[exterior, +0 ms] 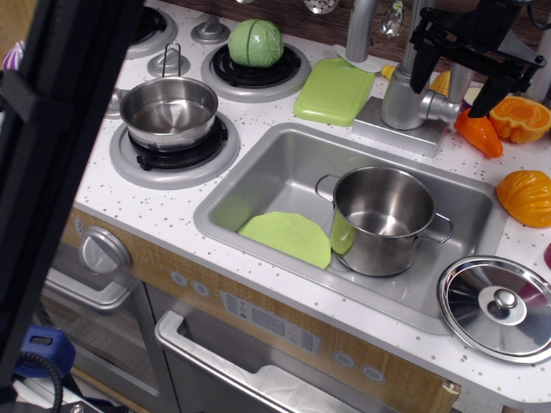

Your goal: Turn lever vertical to front

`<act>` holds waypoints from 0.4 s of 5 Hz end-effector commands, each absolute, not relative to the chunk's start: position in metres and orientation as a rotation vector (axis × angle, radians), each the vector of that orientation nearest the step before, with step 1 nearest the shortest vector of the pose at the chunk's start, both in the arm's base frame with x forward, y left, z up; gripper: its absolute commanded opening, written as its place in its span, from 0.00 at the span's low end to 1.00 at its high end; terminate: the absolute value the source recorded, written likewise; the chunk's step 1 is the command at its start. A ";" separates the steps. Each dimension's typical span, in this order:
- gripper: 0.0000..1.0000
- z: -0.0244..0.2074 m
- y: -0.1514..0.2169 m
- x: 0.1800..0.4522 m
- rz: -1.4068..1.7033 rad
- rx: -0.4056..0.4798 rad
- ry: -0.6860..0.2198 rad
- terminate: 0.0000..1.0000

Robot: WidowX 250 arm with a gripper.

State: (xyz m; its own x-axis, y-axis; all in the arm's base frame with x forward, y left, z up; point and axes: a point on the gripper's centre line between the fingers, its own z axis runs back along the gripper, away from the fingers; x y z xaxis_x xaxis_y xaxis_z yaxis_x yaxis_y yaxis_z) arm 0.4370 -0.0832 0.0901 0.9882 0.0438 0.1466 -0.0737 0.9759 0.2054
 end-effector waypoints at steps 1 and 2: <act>1.00 0.090 -0.083 0.437 0.059 0.212 -0.142 0.00; 1.00 0.101 -0.089 0.438 0.035 0.263 -0.195 0.00</act>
State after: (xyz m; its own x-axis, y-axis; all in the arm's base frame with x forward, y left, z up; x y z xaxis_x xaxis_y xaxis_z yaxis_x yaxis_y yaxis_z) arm 0.4350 -0.0886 0.0609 0.9895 0.0072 0.1442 -0.0472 0.9600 0.2761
